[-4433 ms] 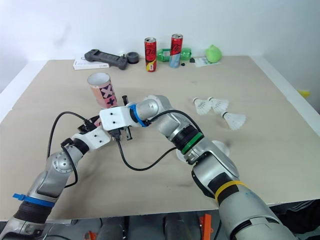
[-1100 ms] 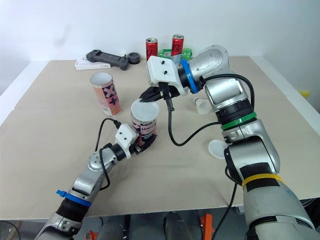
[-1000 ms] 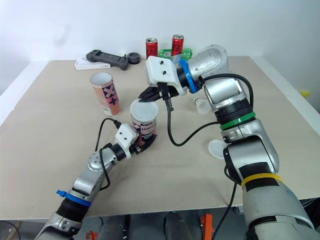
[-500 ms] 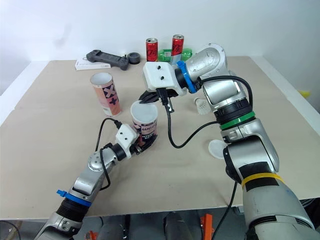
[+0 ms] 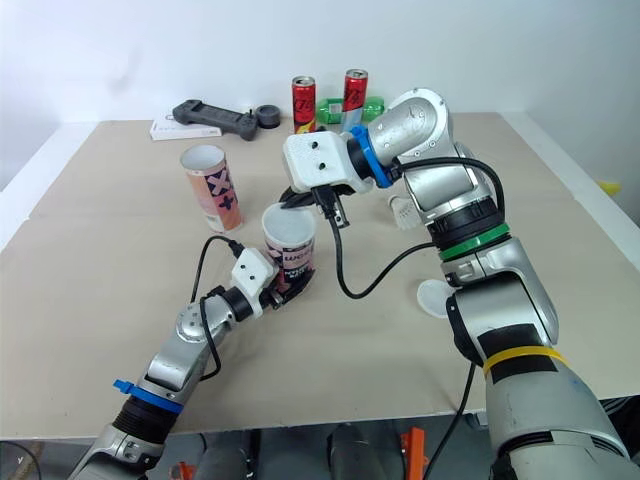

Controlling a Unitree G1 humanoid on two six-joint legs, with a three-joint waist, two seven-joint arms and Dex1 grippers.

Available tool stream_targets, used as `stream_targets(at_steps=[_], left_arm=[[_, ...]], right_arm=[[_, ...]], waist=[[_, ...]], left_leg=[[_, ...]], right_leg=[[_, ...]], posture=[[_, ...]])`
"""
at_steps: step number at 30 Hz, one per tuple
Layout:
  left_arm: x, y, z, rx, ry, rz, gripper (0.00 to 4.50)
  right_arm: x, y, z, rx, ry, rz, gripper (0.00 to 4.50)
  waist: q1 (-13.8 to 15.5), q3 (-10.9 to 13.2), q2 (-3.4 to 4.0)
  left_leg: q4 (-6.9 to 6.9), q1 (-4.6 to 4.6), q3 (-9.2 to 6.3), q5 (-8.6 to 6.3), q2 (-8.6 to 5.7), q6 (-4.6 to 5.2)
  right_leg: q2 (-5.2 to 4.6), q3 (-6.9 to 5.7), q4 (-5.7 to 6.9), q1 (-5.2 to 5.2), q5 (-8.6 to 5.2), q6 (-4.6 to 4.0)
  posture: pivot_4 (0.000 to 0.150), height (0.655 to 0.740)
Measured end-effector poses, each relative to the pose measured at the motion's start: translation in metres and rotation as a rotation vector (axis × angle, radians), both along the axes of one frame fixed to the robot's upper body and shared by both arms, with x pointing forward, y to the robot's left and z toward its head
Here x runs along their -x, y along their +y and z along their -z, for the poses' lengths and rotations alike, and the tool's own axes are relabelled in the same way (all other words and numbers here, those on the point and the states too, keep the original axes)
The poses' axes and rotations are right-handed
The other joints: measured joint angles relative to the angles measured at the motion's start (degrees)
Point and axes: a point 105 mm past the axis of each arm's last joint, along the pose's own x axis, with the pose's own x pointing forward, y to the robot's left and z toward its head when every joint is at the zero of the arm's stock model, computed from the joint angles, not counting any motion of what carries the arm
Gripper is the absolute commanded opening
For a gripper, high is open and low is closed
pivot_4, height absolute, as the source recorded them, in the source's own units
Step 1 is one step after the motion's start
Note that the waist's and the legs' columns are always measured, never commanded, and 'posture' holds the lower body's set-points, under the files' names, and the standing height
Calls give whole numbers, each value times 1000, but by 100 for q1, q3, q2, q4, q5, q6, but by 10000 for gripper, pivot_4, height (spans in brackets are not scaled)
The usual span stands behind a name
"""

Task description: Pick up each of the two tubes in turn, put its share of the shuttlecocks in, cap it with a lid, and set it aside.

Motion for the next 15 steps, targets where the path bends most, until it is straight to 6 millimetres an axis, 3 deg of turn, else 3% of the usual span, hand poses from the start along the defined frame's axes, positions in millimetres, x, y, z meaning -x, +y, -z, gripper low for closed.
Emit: stream_targets(at_steps=[2,4,7,13,15], left_arm=[[0,0,0,0,0,-1,30264],[0,0,0,0,0,-2,30264],[0,0,0,1,0,-2,30264],[0,0,0,0,2,-3,30264],[0,1,0,1,2,-4,30264]], right_arm=[[0,0,0,-1,0,0,744],[0,1,0,-4,-1,0,5964],[-1,0,0,-7,4,4,15635],[-2,0,-7,-38,-10,15,44670],[-4,1,-11,-58,-9,27,44670]], waist=[[0,0,0],[0,0,0],[0,0,0],[0,0,0],[-1,0,0]], left_leg=[[0,0,0,0,0,0],[0,0,0,0,0,0],[0,0,0,0,0,0],[0,0,1,0,0,0],[0,1,2,0,0,0]], right_leg=[[0,0,0,0,0,0],[0,0,0,0,0,0],[0,1,0,-1,0,0],[0,1,0,-1,0,0],[0,1,0,-1,0,0]], posture=[[1500,7400],[1500,7400],[1500,7400],[1500,7400],[1500,7400]])
